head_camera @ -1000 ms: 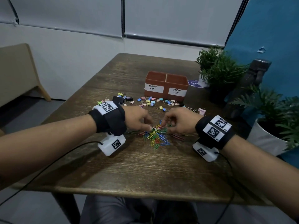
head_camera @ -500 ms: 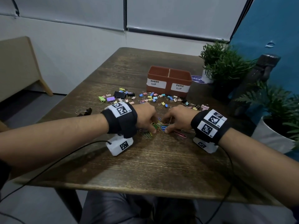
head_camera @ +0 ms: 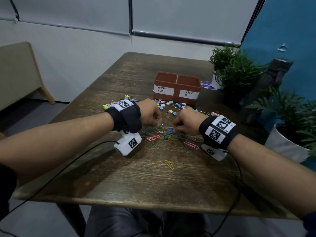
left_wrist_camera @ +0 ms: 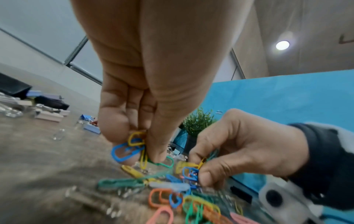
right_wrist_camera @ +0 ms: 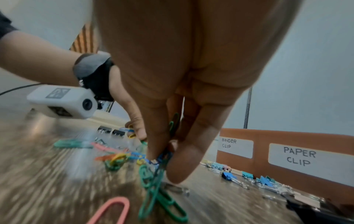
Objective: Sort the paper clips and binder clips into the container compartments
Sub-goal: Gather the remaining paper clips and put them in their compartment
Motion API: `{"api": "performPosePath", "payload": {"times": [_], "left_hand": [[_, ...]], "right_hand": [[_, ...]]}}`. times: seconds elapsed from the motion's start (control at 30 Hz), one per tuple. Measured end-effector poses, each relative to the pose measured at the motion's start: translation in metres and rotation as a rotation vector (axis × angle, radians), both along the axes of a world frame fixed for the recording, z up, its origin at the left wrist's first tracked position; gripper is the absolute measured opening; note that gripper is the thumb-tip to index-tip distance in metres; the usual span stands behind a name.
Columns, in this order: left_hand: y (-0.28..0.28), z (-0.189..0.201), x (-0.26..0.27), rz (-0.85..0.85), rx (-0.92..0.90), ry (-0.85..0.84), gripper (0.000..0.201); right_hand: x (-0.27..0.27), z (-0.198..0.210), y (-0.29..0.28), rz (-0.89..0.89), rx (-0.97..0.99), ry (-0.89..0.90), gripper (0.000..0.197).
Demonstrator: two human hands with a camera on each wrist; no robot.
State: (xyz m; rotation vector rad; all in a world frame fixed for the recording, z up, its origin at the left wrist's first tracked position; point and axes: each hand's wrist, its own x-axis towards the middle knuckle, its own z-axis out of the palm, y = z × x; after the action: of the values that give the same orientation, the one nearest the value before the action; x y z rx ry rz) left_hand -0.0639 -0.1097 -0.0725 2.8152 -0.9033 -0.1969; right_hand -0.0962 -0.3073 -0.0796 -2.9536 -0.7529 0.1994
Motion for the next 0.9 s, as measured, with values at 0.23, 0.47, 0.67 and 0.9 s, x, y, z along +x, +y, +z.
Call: {"api": "performPosePath", "payload": {"times": [0.23, 0.47, 0.67, 0.9], "left_hand": [[0.009, 0.039, 0.024, 0.089, -0.243, 0.041, 0.011], [-0.019, 0.088, 0.093, 0.235, -0.567, 0.058, 0.014], [-0.077, 0.088, 0.164, 0.323, -0.588, 0.047, 0.018], [-0.126, 0.061, 0.208, 0.329, -0.414, 0.023, 0.019]], "right_hand": [[0.019, 0.039, -0.025, -0.191, 0.282, -0.032, 0.01], [0.101, 0.09, -0.062, -0.471, 0.502, -0.312, 0.02], [0.169, 0.052, -0.071, -0.643, 0.42, -0.353, 0.019], [0.179, 0.023, -0.08, -0.623, 0.524, -0.293, 0.032]]}}
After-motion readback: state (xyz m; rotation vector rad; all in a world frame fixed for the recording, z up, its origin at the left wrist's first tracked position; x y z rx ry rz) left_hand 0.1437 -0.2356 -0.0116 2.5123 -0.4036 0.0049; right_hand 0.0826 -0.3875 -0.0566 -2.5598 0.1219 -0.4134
